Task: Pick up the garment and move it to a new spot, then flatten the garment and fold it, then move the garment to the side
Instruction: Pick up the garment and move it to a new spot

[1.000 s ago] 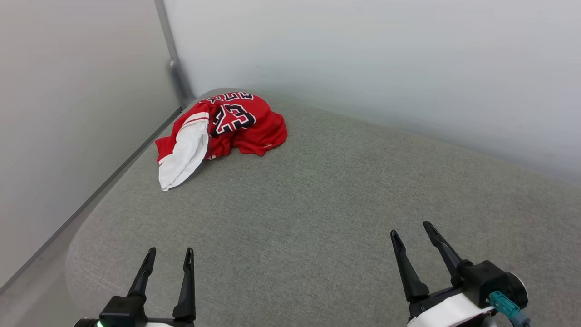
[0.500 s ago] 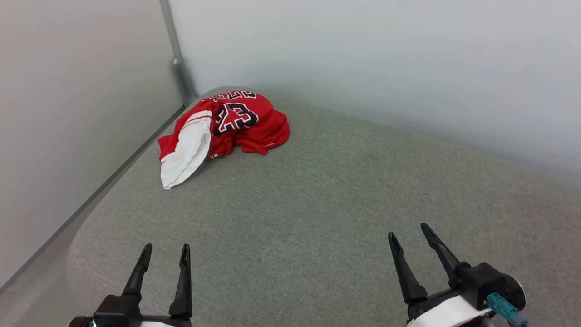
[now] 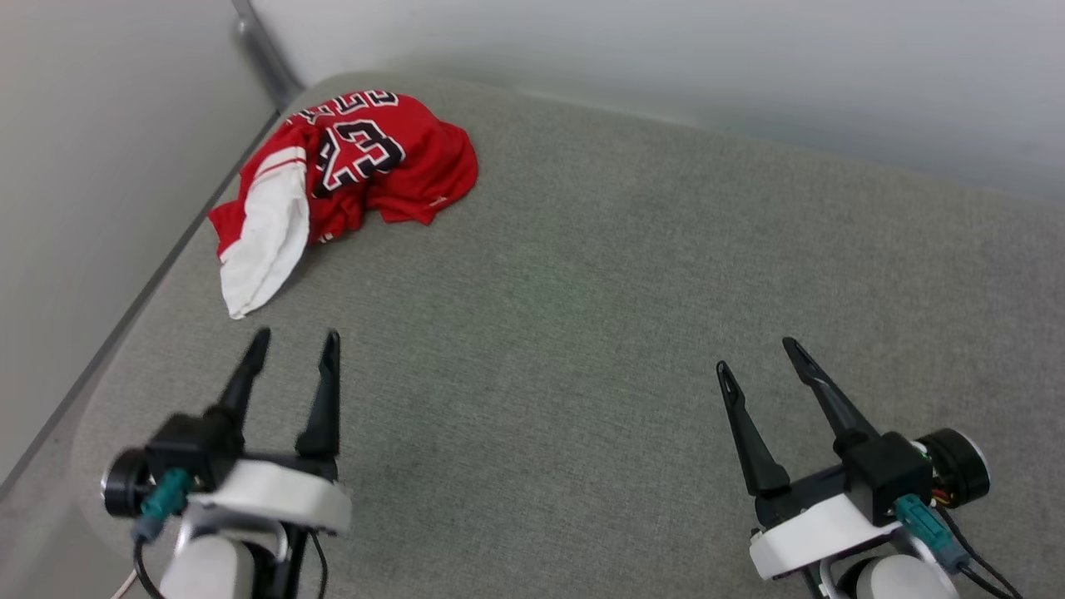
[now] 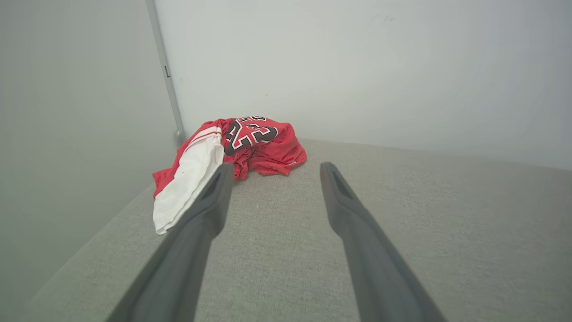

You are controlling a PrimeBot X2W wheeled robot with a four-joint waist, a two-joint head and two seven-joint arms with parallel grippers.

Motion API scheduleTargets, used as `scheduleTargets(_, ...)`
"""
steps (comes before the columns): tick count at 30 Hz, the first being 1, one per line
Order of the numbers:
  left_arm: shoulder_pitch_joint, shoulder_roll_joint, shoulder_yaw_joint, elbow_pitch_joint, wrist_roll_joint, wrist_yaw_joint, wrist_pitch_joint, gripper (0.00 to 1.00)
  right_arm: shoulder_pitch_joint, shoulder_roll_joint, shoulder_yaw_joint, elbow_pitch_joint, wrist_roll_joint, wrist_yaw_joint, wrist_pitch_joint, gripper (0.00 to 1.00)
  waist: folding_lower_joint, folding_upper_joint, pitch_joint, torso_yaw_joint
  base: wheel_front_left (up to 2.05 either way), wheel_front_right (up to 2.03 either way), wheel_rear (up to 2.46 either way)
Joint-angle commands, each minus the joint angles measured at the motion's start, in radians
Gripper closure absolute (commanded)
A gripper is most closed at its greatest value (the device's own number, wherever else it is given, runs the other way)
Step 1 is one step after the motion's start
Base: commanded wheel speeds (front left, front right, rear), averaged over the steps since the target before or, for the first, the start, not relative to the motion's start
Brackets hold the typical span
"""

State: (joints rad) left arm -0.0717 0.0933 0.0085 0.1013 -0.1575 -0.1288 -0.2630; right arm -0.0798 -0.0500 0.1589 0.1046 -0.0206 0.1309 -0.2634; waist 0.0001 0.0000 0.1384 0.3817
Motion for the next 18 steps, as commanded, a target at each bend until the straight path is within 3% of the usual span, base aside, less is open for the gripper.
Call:
scheduleTargets(1, -0.081, 0.037, -0.007, 0.028, -0.023, 0.0, -0.003, 0.0, -0.026, -0.001, -0.003, -0.016, -0.018, 0.0, -0.002, 0.0, -0.0001, 0.0, 0.1, -0.048, 0.0, 0.0, 0.0)
scheduleTargets(5, -0.267, 0.16, -0.053, 0.125, -0.124, -0.001, 0.01, 0.0, -0.057, -0.022, -0.004, -0.055, -0.037, 0.0, -0.002, 0.0, -0.0001, 0.0, 0.194, -0.085, 0.0, 0.0, 0.0)
scheduleTargets(8, -0.424, 0.283, -0.101, 0.194, -0.22, -0.001, 0.102, 0.0, -0.08, -0.035, -0.005, -0.088, -0.044, 0.0, -0.002, 0.0, -0.0001, 0.0, 0.261, -0.114, 0.0, 0.0, 0.0)
scheduleTargets(12, -0.599, 0.451, -0.177, 0.291, -0.347, -0.001, 0.3, 0.0, -0.102, -0.047, -0.011, -0.131, -0.048, 0.0, 0.003, 0.0, -0.0001, 0.0, 0.347, -0.152, 0.0, 0.0, 0.0)
scheduleTargets(18, -0.775, 0.65, -0.302, 0.37, -0.531, 0.0, 0.603, 0.0, -0.117, -0.053, -0.021, -0.173, -0.047, 0.0, 0.007, 0.0, -0.0001, 0.0, 0.449, -0.204, 0.0, 0.0, 0.0)
